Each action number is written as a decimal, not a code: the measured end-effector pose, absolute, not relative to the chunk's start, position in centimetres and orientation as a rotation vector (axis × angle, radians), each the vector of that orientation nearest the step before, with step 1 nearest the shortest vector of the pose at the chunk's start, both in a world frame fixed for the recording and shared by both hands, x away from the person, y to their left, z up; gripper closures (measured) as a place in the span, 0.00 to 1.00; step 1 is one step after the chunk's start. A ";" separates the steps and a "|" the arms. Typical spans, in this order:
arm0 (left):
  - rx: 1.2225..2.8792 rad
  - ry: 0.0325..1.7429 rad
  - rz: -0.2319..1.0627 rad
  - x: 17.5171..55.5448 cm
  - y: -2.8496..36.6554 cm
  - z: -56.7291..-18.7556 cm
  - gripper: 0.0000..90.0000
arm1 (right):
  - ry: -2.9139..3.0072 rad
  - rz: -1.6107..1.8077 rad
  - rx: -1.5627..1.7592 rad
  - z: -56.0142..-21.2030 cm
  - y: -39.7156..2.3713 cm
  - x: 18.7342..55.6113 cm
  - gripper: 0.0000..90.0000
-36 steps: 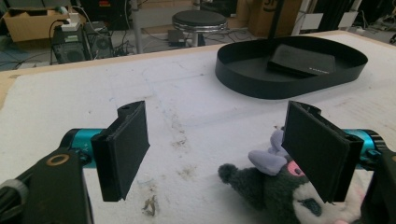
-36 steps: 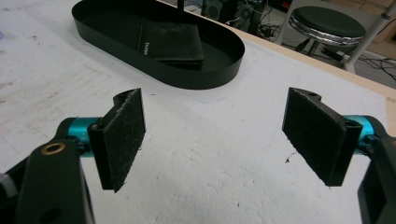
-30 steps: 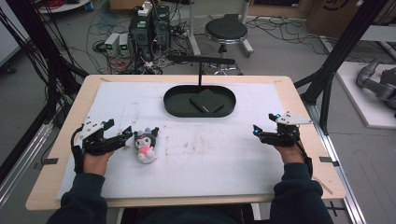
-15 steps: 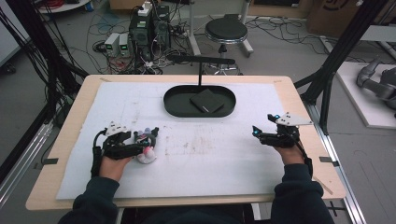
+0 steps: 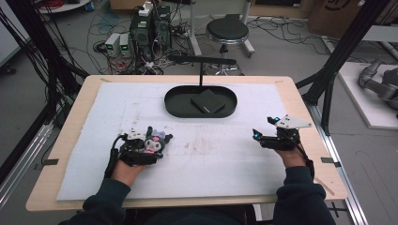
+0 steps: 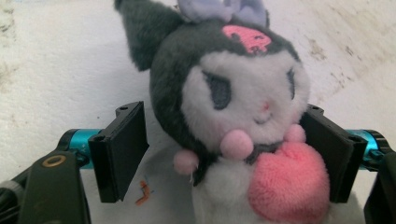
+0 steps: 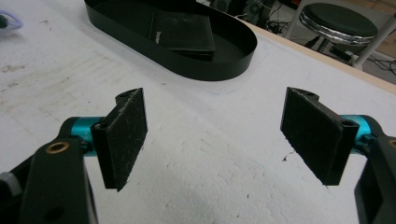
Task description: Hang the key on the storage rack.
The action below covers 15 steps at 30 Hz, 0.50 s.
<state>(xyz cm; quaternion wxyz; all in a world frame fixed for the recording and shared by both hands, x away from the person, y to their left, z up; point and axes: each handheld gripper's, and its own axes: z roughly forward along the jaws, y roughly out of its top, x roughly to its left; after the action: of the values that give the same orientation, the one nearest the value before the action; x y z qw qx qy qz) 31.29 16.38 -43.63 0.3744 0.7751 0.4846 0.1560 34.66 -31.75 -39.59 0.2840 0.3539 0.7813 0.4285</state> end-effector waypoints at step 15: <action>2.047 1.180 0.410 31.3 16.2 -43.4 0.31 | 2.108 1.136 0.938 -39.7 -31.4 34.9 0.26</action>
<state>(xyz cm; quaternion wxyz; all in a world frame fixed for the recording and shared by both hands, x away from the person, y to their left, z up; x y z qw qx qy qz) 31.28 16.23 -43.40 0.3634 0.7952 0.4584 0.1594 34.86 -31.37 -39.71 0.2811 0.3501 0.7866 0.4238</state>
